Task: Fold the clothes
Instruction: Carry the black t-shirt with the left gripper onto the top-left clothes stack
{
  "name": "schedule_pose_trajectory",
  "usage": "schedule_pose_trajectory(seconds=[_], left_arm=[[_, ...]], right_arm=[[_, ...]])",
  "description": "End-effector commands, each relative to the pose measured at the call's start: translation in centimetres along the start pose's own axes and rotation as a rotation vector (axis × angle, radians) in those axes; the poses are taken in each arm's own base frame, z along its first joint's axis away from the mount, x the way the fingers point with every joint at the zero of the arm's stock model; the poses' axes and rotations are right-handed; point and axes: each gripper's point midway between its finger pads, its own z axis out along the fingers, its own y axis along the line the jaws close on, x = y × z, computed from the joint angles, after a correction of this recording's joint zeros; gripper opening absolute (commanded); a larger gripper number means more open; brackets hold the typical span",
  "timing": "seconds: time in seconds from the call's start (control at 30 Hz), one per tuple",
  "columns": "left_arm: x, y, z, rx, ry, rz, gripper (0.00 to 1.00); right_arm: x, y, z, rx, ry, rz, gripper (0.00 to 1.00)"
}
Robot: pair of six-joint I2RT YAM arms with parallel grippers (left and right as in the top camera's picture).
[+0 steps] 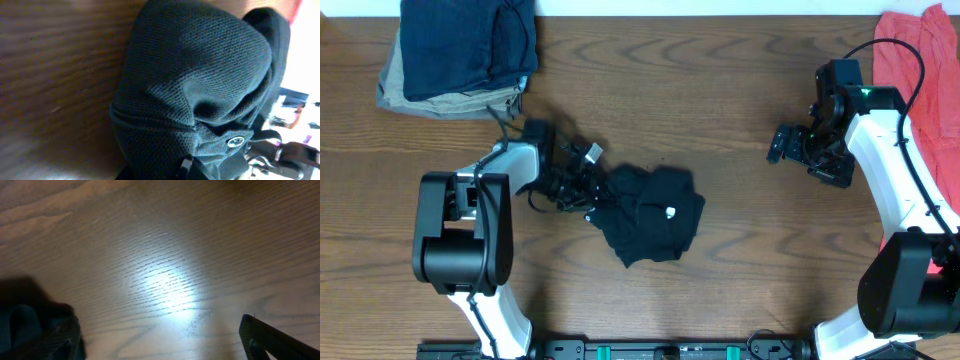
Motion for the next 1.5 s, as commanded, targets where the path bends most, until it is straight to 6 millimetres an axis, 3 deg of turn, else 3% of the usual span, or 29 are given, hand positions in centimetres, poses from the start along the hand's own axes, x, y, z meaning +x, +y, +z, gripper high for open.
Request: schedule_pose_trajectory(seconds=[0.0, 0.3, 0.6, 0.8, 1.1, 1.3, 1.47], left_arm=[[-3.1, 2.1, -2.6, -0.241, -0.037, 0.038, 0.06], [-12.3, -1.6, -9.4, -0.388, -0.291, 0.24, 0.06], [-18.2, 0.2, -15.0, -0.682, -0.539, 0.308, 0.06], [-20.9, -0.1, -18.2, -0.754, -0.68, 0.339, 0.06], [-23.4, -0.4, -24.0, -0.809, -0.86, 0.318, 0.06], [-24.3, -2.4, -27.7, -0.814, -0.944, 0.33, 0.06], [-24.9, -4.2, -29.7, -0.797, -1.009, 0.331, 0.06]], right_arm=[[-0.2, 0.0, -0.4, 0.001, -0.013, -0.01, 0.99], [-0.2, 0.0, -0.4, 0.001, -0.014, -0.01, 0.99], [-0.2, 0.0, -0.4, 0.001, -0.014, -0.01, 0.99], [-0.2, 0.0, -0.4, 0.001, -0.013, -0.01, 0.99], [-0.2, 0.0, -0.4, 0.001, -0.013, -0.01, 0.99], [-0.2, 0.0, -0.4, 0.001, -0.014, -0.01, 0.99], [-0.2, 0.0, -0.4, 0.001, -0.013, -0.01, 0.99]])
